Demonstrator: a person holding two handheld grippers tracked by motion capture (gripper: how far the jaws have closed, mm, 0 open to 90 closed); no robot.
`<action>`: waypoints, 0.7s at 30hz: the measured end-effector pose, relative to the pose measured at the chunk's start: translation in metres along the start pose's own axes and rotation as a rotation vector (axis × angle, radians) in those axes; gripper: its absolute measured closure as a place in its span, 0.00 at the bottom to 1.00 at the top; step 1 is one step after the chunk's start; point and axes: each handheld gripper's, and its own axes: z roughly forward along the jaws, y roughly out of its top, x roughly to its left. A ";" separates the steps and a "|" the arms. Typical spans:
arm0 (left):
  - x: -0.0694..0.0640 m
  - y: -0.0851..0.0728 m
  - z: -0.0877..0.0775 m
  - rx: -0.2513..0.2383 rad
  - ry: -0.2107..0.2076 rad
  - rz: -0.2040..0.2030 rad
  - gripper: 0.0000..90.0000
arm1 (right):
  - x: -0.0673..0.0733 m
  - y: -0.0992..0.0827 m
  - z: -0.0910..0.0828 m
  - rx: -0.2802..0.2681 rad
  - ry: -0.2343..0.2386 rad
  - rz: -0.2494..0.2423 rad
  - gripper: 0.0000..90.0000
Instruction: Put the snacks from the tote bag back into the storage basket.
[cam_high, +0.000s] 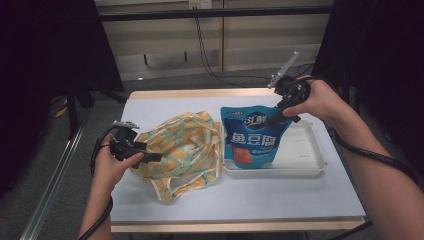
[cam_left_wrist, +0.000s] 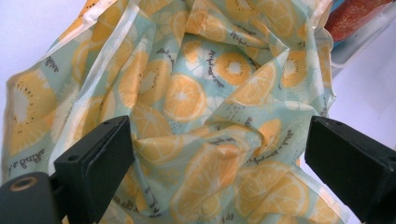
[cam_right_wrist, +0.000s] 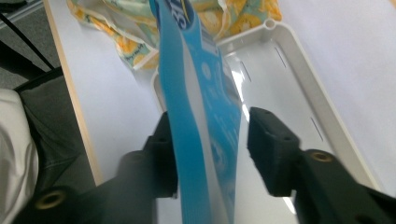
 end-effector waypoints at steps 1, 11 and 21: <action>0.000 0.000 0.000 0.001 0.001 0.001 0.09 | 0.000 -0.002 -0.001 0.006 -0.005 -0.004 0.54; 0.000 0.001 -0.001 -0.007 -0.001 -0.005 0.08 | -0.002 -0.029 -0.005 -0.008 -0.035 -0.015 0.35; 0.000 0.001 -0.001 -0.005 0.004 -0.004 0.08 | -0.003 -0.059 -0.009 -0.021 -0.045 -0.001 0.25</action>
